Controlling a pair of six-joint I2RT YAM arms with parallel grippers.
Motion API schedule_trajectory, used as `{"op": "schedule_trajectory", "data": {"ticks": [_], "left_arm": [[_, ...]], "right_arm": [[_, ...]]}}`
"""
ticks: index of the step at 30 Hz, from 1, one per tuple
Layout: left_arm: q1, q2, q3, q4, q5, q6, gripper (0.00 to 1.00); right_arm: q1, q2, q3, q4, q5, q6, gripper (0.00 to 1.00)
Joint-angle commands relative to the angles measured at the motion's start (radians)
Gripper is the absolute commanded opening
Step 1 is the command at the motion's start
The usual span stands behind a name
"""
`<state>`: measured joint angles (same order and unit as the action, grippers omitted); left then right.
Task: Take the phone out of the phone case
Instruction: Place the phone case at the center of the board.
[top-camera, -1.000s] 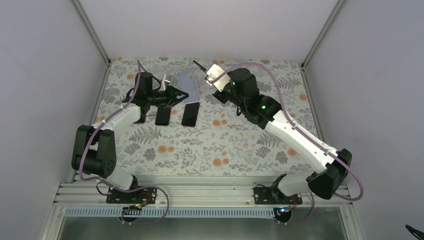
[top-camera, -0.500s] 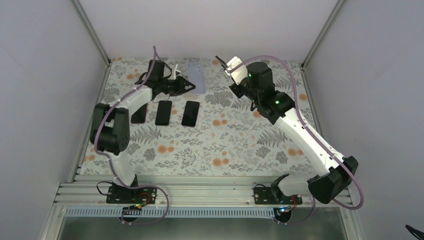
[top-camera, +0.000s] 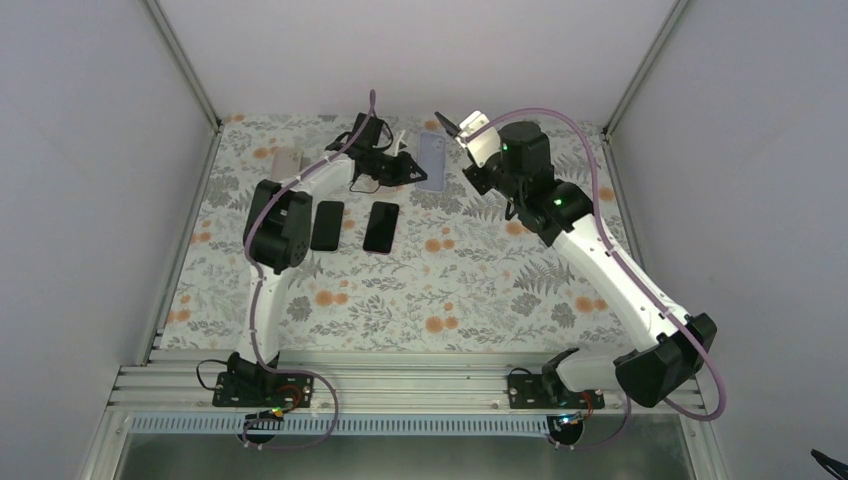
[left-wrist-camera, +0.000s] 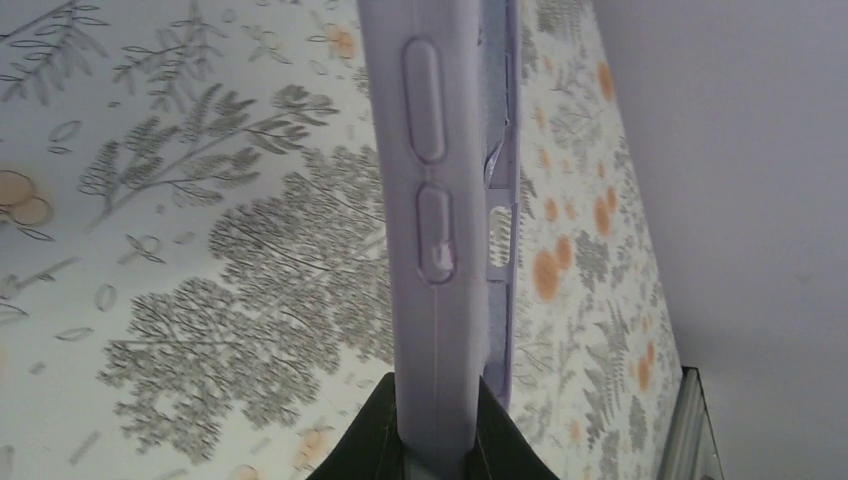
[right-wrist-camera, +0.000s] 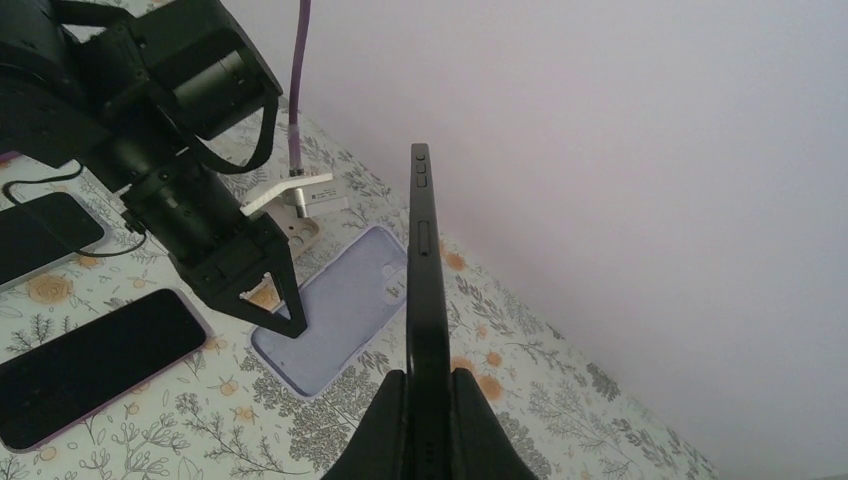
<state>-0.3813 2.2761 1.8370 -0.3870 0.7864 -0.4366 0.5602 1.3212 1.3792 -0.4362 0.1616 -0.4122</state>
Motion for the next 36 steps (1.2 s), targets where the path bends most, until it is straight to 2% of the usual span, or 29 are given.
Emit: {"op": "schedule_trajectory", "data": {"ticks": [1,10,15,17,19,21,27,36], "left_arm": [[0.014,0.077,0.107,-0.024,-0.019,0.006,0.02],[0.009,0.214,0.247,-0.072,-0.076,0.013,0.04],[0.002,0.248,0.282,-0.088,-0.1,0.007,0.1],[-0.004,0.254,0.293,-0.101,-0.125,0.009,0.16],[-0.007,0.254,0.299,-0.114,-0.152,0.007,0.28],[-0.011,0.251,0.305,-0.121,-0.173,0.007,0.35],[-0.013,0.223,0.308,-0.144,-0.202,0.02,0.44],[-0.011,0.092,0.271,-0.17,-0.288,0.08,0.66]], "right_arm": [[-0.018,0.0,0.016,0.05,-0.02,0.035,0.04],[-0.028,0.022,0.016,0.041,-0.032,0.042,0.04],[-0.029,0.039,0.021,0.038,-0.048,0.049,0.04],[-0.029,0.045,0.025,0.039,-0.05,0.051,0.04],[-0.03,0.05,0.03,0.035,-0.055,0.053,0.04],[-0.03,0.052,0.032,0.035,-0.057,0.053,0.04],[-0.031,0.043,0.027,0.036,-0.057,0.054,0.04],[-0.031,0.019,0.012,0.055,-0.046,0.028,0.04]]}}
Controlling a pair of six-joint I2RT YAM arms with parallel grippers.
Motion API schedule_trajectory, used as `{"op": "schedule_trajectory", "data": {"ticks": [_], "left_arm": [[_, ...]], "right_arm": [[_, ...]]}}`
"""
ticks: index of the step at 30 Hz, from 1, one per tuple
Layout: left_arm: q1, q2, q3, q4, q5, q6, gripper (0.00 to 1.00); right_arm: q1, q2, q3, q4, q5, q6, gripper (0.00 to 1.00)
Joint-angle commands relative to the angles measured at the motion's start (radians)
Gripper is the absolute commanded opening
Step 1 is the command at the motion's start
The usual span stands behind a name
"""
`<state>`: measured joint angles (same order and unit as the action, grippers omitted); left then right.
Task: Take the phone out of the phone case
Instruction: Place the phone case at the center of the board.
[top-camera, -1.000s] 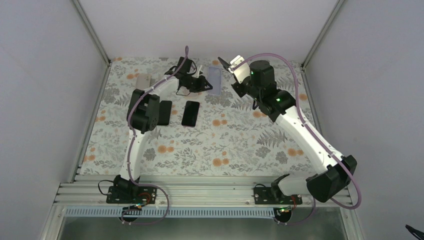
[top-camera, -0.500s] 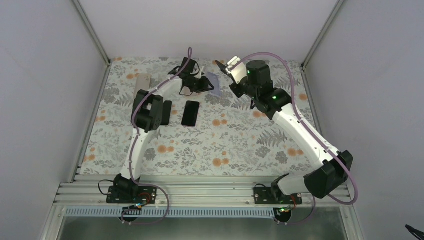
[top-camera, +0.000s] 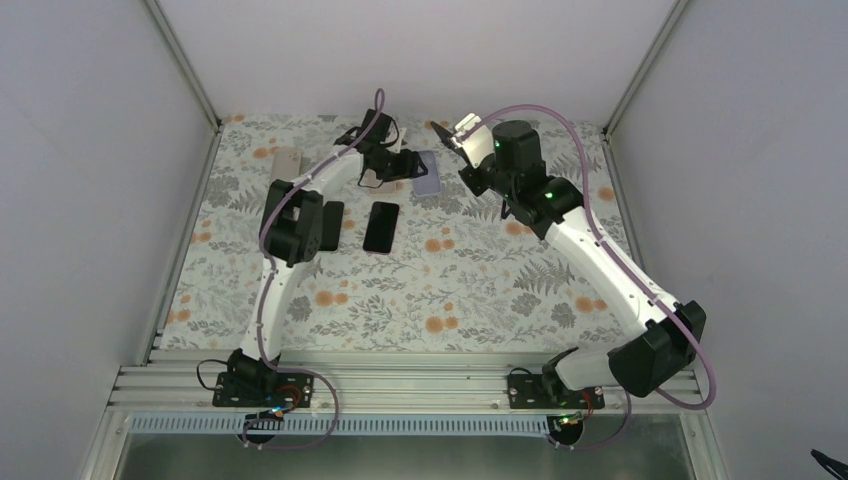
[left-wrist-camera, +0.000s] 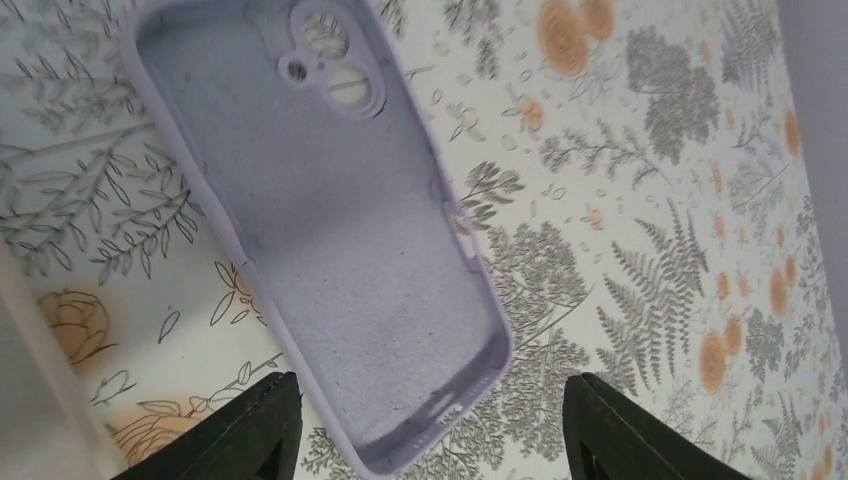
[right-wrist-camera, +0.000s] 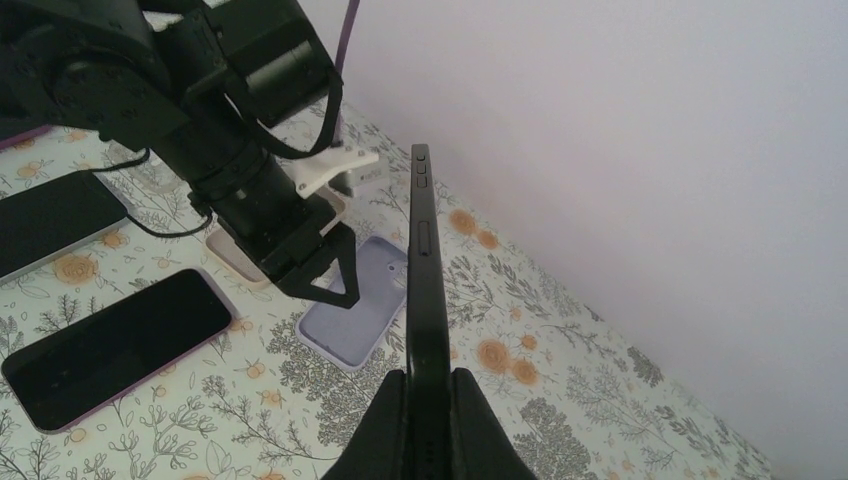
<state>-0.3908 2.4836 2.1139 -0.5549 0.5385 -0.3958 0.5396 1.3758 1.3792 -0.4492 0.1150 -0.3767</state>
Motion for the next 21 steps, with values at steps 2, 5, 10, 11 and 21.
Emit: {"op": "schedule_trajectory", "data": {"ticks": [2,5,10,11,21], "left_arm": [[-0.002,-0.155,-0.023,0.004,-0.053,0.048,0.69],[0.001,-0.225,-0.059,0.012,-0.069,0.057,0.69],[0.043,-0.403,-0.203,0.108,-0.013,0.017,0.7],[0.056,-0.449,-0.24,0.139,0.007,-0.004,0.71],[0.124,-0.789,-0.44,0.334,0.151,-0.134,0.78]], "right_arm": [[-0.009,-0.043,0.011,0.075,0.01,-0.019,0.04],[-0.008,-0.053,0.017,0.087,0.026,-0.035,0.04],[-0.009,-0.077,0.027,0.112,0.047,-0.065,0.04],[-0.008,-0.081,0.025,0.12,0.05,-0.073,0.04],[0.02,-0.122,0.003,0.294,0.169,-0.214,0.04]]}}
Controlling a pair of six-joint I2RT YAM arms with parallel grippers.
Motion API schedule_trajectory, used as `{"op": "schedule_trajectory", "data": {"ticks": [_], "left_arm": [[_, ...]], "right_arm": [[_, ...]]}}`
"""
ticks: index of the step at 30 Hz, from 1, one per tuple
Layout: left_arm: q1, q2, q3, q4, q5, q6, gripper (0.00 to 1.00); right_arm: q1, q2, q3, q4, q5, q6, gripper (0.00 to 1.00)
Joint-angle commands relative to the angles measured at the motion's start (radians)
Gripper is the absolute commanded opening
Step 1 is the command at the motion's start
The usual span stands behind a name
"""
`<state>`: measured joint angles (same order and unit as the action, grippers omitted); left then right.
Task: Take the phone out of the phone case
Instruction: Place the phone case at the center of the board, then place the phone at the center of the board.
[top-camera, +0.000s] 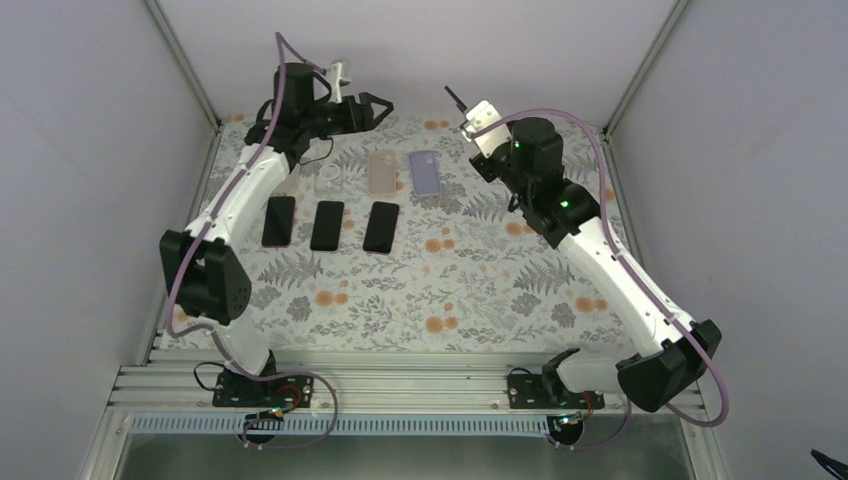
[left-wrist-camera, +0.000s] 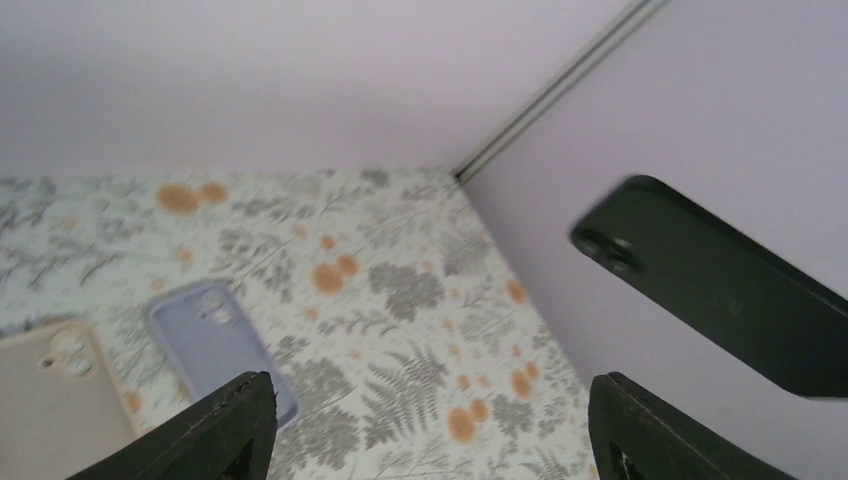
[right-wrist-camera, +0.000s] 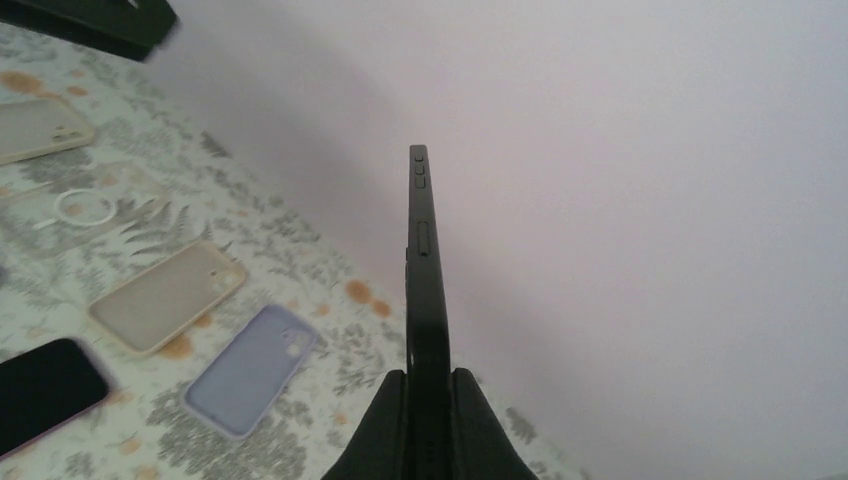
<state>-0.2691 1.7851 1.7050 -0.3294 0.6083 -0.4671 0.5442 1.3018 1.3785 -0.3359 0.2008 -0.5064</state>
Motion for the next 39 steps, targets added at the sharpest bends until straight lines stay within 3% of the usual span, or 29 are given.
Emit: {"op": "schedule_trajectory", "data": {"ticks": [1,14,23,33,39], "left_arm": [[0.005,-0.106,-0.028,0.116,0.091,-0.065,0.79],[0.014,-0.196,0.028,0.098,0.163,-0.046,0.85],[0.013,-0.226,-0.032,0.211,0.295,-0.156,0.86],[0.009,-0.228,-0.114,0.333,0.325,-0.32,0.86],[-0.041,-0.227,-0.088,0.311,0.309,-0.283,0.86]], "right_arm": [[0.019,-0.047,0.007,0.199,0.099,-0.102,0.04],[0.123,-0.01,-0.022,0.446,0.3,-0.4,0.04],[0.228,0.023,-0.169,0.802,0.444,-0.729,0.04],[0.308,0.073,-0.281,1.153,0.48,-1.036,0.04],[0.344,0.092,-0.317,1.247,0.472,-1.125,0.04]]}}
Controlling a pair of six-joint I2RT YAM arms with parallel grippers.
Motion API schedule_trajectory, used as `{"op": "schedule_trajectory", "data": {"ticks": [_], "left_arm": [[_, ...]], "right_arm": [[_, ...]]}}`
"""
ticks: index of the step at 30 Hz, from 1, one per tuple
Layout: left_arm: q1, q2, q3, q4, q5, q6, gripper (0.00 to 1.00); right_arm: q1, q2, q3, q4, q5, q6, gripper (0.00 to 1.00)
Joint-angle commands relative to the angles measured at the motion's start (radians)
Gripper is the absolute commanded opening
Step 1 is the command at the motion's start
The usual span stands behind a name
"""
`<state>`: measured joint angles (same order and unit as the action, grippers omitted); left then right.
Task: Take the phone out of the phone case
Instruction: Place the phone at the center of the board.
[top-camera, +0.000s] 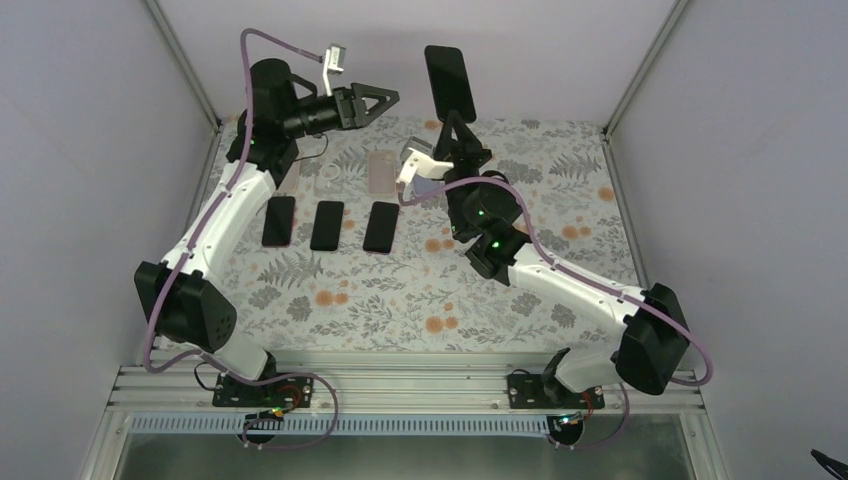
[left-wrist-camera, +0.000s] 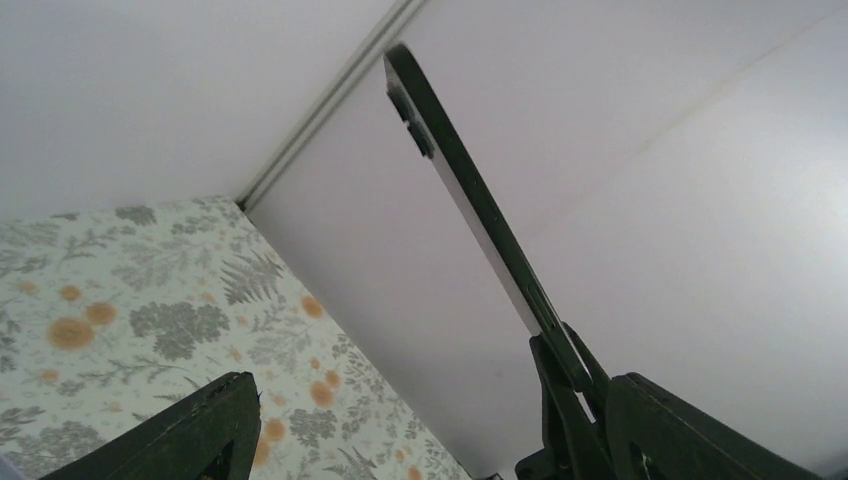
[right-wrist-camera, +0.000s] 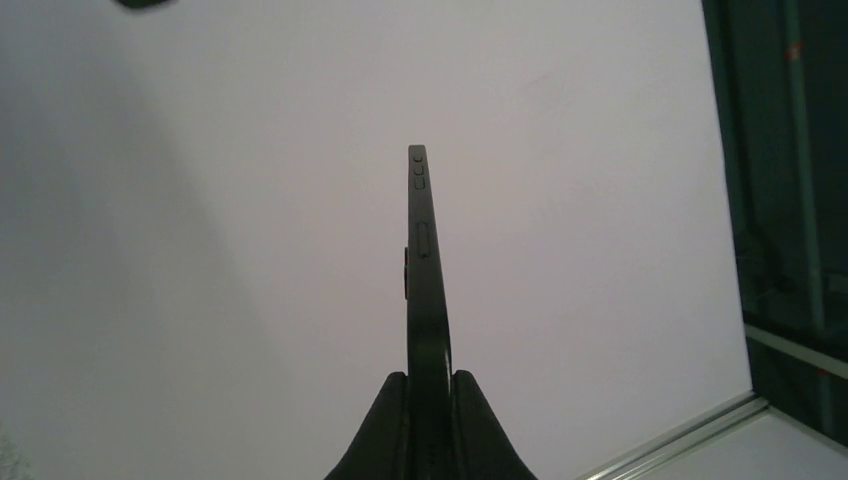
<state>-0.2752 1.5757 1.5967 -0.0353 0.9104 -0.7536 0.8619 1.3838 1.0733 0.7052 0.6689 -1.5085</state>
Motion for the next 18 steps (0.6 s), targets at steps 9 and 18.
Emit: {"op": "schedule_trajectory", "data": {"ticks": [9,18], "left_arm": [[-0.086,0.0,0.041,0.001,-0.009,0.039,0.82],[-0.089,0.011,0.012,0.029,0.019,0.009,0.72]], "right_arm": [[0.067,0.036,-0.039,0.268,0.008,-0.205,0.04],[0.101,0.044,-0.08,0.335,0.005,-0.275,0.04]]}}
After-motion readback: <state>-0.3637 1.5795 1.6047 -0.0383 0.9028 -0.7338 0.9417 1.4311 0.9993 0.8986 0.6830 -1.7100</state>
